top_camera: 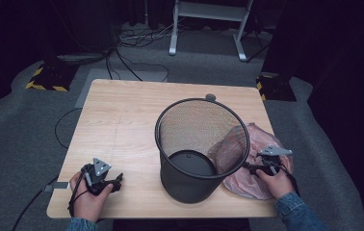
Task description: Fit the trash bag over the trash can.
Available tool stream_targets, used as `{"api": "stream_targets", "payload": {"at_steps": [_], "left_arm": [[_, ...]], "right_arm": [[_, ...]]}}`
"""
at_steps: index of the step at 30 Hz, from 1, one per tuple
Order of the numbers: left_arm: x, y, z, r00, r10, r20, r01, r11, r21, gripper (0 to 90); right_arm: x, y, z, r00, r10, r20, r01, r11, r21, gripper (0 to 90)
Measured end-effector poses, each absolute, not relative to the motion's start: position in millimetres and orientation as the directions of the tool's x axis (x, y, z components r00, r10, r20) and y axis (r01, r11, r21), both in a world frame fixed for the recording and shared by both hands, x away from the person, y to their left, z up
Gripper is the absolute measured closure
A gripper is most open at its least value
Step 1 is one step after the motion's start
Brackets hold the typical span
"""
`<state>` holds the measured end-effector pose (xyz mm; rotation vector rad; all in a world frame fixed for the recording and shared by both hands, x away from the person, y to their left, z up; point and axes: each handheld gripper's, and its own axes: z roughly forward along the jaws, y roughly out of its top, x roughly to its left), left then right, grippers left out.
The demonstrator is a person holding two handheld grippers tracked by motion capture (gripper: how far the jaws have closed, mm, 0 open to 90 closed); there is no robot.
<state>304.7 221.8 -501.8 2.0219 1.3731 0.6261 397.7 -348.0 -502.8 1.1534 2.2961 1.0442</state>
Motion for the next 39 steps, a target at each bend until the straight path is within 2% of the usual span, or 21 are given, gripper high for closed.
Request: {"api": "stream_targets", "payload": {"at_steps": [2,4,8,24,39], "left_arm": [[304.9,222.0,-502.1,0.350,0.936,0.041,0.648,-0.274,0.711,21.5],[304.9,222.2,-502.2,0.348,0.936,0.040,0.648,-0.272,0.712,21.5],[305.1,223.2,-502.2,0.350,0.936,0.040,0.648,-0.273,0.711,21.6],[305.6,224.8,-502.9,0.341,0.939,0.035,0.646,-0.262,0.717,21.6],[305.8,225.6,-503.1,0.338,0.940,0.038,0.644,-0.261,0.719,21.6]], "right_arm": [[395.9,-349.3,-502.3,-0.602,0.798,0.011,0.525,0.385,0.759,60.2],[395.0,-350.2,-502.2,-0.610,0.792,0.013,0.517,0.386,0.764,73.2],[395.1,-352.4,-501.4,-0.615,0.788,0.027,0.522,0.381,0.763,80.9],[392.4,-370.1,-477.6,-0.604,0.796,0.035,0.464,0.316,0.828,83.3],[389.9,-403.8,-435.7,-0.621,0.780,0.075,0.348,0.188,0.918,83.2]]}}
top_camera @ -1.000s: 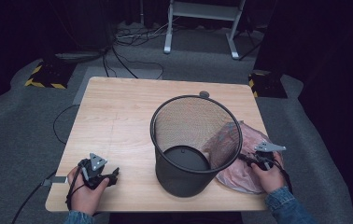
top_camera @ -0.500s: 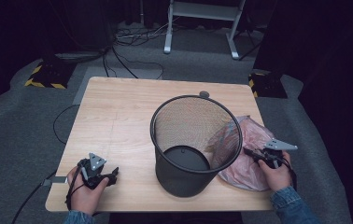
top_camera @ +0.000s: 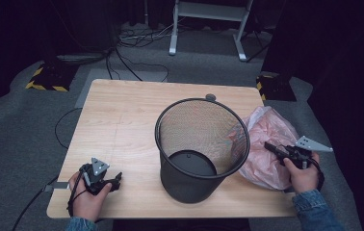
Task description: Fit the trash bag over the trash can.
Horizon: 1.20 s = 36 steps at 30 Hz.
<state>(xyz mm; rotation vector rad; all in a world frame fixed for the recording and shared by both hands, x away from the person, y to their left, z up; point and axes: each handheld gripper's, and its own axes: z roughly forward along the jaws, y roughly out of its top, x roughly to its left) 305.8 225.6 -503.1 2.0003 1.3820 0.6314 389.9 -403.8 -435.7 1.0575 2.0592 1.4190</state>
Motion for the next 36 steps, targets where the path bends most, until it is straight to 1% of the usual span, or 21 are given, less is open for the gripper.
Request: {"api": "stream_targets", "payload": {"at_steps": [7,10,18,22,36], "left_arm": [[306.2,226.0,-503.1,0.341,0.939,0.038,0.644,-0.263,0.719,21.6],[306.2,225.7,-503.3,0.340,0.940,0.039,0.641,-0.262,0.721,21.6],[306.0,226.2,-503.1,0.339,0.940,0.042,0.642,-0.264,0.719,21.5],[305.6,226.5,-502.7,0.340,0.940,0.041,0.645,-0.265,0.716,21.6],[295.4,233.8,-497.1,0.317,0.948,0.036,0.639,-0.241,0.730,21.3]], "right_arm": [[387.9,-412.4,-419.7,-0.638,0.768,0.053,0.294,0.179,0.939,83.2],[387.4,-415.8,-415.7,-0.643,0.764,0.061,0.276,0.157,0.948,83.2],[385.7,-417.1,-407.0,-0.654,0.756,0.030,0.229,0.159,0.960,83.2],[385.1,-417.1,-400.3,-0.657,0.754,0.029,0.218,0.152,0.964,83.2],[385.8,-418.9,-362.7,-0.653,0.757,0.003,0.218,0.184,0.959,83.1]]}}
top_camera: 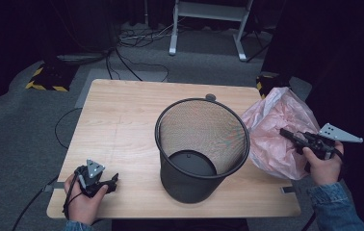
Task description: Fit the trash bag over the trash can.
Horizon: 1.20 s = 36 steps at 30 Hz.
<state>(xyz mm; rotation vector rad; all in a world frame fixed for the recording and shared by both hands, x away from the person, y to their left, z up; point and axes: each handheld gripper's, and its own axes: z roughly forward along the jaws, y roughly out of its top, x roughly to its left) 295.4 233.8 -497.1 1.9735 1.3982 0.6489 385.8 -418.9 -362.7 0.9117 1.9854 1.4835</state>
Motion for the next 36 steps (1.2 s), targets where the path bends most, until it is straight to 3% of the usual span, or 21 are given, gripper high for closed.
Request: {"api": "stream_targets", "payload": {"at_steps": [36], "left_arm": [[300.3,233.0,-499.4,0.352,0.935,0.037,0.633,-0.267,0.726,21.6]], "right_arm": [[379.5,-409.6,-274.1,-0.686,0.726,-0.049,0.144,0.200,0.969,82.9]]}}
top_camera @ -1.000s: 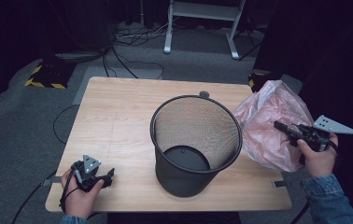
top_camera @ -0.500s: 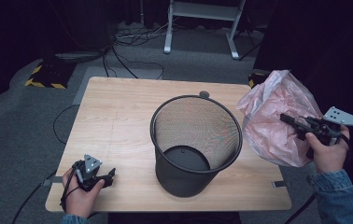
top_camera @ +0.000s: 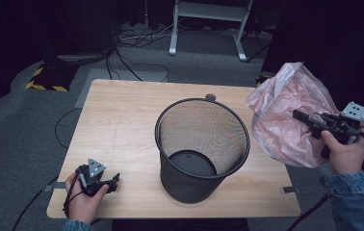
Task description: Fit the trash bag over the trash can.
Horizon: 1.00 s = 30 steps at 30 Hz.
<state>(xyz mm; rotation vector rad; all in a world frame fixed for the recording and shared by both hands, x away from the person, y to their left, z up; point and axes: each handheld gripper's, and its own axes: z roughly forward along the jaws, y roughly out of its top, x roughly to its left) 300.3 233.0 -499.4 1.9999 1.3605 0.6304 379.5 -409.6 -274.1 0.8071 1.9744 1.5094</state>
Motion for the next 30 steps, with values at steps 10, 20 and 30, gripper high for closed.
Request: {"api": "stream_targets", "payload": {"at_steps": [10,20,30], "left_arm": [[301.0,232.7,-500.4,0.349,0.936,0.044,0.635,-0.271,0.723,21.6],[302.3,232.9,-502.1,0.350,0.936,0.040,0.638,-0.270,0.722,21.6],[302.6,232.0,-502.8,0.358,0.932,0.048,0.637,-0.282,0.718,21.6]], "right_arm": [[380.8,-391.1,-253.8,-0.711,0.701,-0.052,0.123,0.197,0.973,82.8],[381.4,-363.4,-236.3,-0.753,0.656,-0.056,0.108,0.207,0.973,82.7],[377.2,-334.1,-222.8,-0.795,0.604,-0.057,0.095,0.217,0.971,82.5]]}}
